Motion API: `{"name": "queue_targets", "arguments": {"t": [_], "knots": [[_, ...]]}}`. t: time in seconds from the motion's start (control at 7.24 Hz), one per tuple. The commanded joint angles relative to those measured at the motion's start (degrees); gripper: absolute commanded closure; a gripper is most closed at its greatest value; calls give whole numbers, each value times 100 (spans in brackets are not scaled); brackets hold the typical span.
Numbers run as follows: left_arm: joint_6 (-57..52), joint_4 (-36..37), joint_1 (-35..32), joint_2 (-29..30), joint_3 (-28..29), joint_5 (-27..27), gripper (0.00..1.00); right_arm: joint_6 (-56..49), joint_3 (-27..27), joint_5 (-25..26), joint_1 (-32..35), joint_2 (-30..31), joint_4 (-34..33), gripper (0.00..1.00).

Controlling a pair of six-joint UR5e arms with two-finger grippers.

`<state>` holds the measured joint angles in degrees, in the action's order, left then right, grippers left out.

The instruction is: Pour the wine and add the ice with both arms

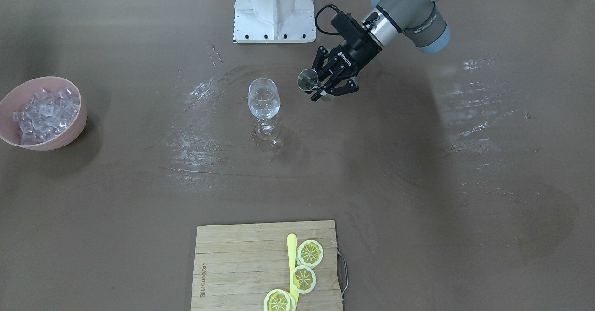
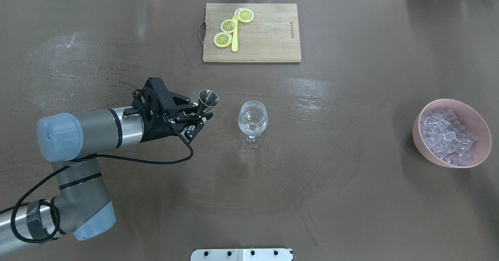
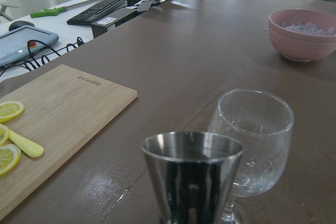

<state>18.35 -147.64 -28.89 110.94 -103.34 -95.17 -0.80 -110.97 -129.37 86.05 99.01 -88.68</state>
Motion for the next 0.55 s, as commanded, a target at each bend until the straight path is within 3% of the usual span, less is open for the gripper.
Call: {"name": "queue_targets", "arguments": {"t": [0.0,0.41], "knots": [[-191,804,-29,138,-230,-186,100,0,5,0,0,4,0,1],[-508,1315,-12,322,-283,-361,100,9,13,-9,0,5,0,1]]}}
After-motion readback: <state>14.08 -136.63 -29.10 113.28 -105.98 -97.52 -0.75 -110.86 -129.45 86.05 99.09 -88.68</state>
